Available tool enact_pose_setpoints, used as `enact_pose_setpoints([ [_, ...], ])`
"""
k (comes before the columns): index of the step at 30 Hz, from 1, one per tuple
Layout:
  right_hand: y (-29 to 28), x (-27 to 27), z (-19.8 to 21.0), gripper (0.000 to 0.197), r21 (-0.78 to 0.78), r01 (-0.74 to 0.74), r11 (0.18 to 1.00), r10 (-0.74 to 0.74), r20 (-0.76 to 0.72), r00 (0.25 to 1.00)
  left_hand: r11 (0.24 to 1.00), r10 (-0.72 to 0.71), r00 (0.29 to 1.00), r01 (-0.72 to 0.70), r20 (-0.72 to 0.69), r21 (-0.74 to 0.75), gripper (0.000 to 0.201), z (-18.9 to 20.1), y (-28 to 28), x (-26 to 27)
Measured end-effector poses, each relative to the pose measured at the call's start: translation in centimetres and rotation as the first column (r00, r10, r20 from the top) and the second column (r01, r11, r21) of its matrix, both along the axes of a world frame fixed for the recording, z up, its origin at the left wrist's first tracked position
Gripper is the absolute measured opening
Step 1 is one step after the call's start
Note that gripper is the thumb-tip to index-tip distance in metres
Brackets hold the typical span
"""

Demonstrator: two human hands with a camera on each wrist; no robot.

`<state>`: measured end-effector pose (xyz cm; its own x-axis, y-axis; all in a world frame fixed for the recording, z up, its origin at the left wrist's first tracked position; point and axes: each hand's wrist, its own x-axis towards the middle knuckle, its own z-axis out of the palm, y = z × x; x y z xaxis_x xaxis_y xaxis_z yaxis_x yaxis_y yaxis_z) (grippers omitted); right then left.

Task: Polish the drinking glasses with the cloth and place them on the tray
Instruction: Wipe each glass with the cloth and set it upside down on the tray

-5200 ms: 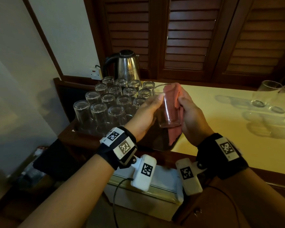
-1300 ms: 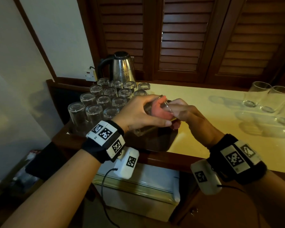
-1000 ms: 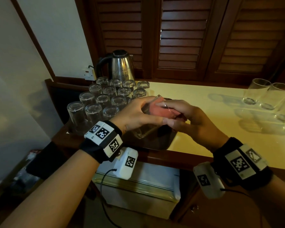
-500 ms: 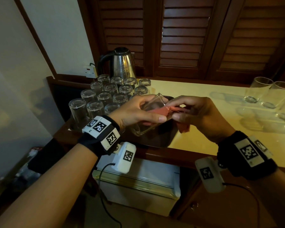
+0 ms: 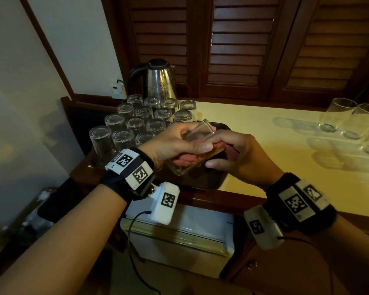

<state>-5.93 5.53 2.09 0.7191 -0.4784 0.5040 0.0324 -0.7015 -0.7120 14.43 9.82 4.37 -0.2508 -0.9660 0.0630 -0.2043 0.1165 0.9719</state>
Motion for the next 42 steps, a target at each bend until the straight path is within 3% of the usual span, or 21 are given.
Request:
enact_pose_setpoints([
  [2,-0.1,0.5,-0.3,0.021,0.016,0.092,0.996,-0.092,0.029,0.995,1.0,-0.009,1.0,0.009,-0.001,0.018,0.085,0.0,-0.1,-0.1],
  [6,0.1,0.4,0.6,0.023,0.232,0.217,0.948,-0.248,0.114,0.962,0.998,-0.044,0.992,0.048,-0.122,0.032,0.07,-0.4,0.0,0.6],
  [9,0.4,0.0,2.0,0.023,0.222,0.158,0.962,-0.204,0.197,0.959,0.995,-0.076,0.959,0.091,-0.273,0.046,0.078,-1.0,0.5,0.5],
  [11,0.3,-0.1,2.4,0.027,0.146,0.118,0.982,-0.143,0.172,0.975,0.999,-0.038,0.954,0.043,-0.297,0.011,0.083,-1.1,0.7,0.3],
  [14,-0.2,0.0,2.5,0.032,0.052,0.154,0.987,-0.156,0.032,0.987,0.982,0.08,0.988,-0.101,-0.133,-0.16,0.088,-0.7,0.8,0.2],
  [16,-0.2,0.2,2.3,0.033,0.113,0.15,0.982,-0.15,-0.013,0.989,0.932,0.192,0.98,-0.166,0.048,-0.323,0.094,-0.4,0.8,0.3],
  [19,0.5,0.5,1.8,0.02,0.314,0.081,0.946,-0.112,0.081,0.99,0.827,0.321,0.901,-0.118,0.29,-0.55,0.095,-0.4,0.8,0.3],
  [22,0.8,0.7,1.7,0.024,0.439,0.026,0.898,-0.13,0.209,0.969,0.786,0.372,0.865,-0.101,0.336,-0.61,0.095,-0.5,0.8,0.2],
  [25,0.5,0.8,2.2,0.018,0.436,0.068,0.898,-0.196,0.257,0.946,0.831,0.369,0.909,-0.229,0.195,-0.507,0.085,-0.4,0.9,-0.3],
  [27,0.3,0.8,2.5,0.015,0.372,0.113,0.921,-0.221,0.261,0.94,0.92,0.286,0.957,-0.289,-0.051,-0.266,0.07,0.1,1.1,-0.4],
  [28,0.2,0.8,2.6,0.017,0.319,0.129,0.939,-0.218,0.261,0.94,0.96,0.212,0.962,-0.238,-0.17,-0.151,0.065,0.1,1.1,-0.2],
  [30,0.0,0.6,2.8,0.02,0.219,0.143,0.965,-0.195,0.236,0.952,0.987,0.116,0.96,-0.14,-0.255,-0.08,0.062,0.1,1.2,0.2],
  [32,0.0,0.5,2.9,0.02,0.216,0.122,0.969,-0.166,0.196,0.966,0.977,0.134,0.966,-0.166,-0.219,-0.135,0.065,0.2,1.3,0.5],
  [34,-0.2,0.7,2.9,0.023,0.272,0.115,0.956,-0.164,0.165,0.973,0.925,0.209,0.975,-0.222,-0.074,-0.309,0.071,0.4,1.0,0.8],
  [36,-0.3,1.0,2.4,0.03,0.326,0.094,0.941,-0.161,0.185,0.97,0.83,0.34,0.926,-0.214,0.162,-0.516,0.081,0.5,0.7,1.1],
  [38,-0.4,1.4,1.7,0.032,0.396,0.06,0.916,-0.164,0.234,0.958,0.754,0.421,0.857,-0.149,0.297,-0.64,0.085,0.5,0.6,1.2],
  [40,-0.5,1.7,1.4,0.016,0.469,0.059,0.881,-0.21,0.278,0.937,0.76,0.431,0.848,-0.158,0.308,-0.63,0.085,0.4,0.6,0.9],
  [42,-0.6,2.0,1.5,0.005,0.508,0.073,0.858,-0.259,0.305,0.917,0.833,0.423,0.882,-0.289,0.207,-0.472,0.082,0.3,0.8,0.4],
])
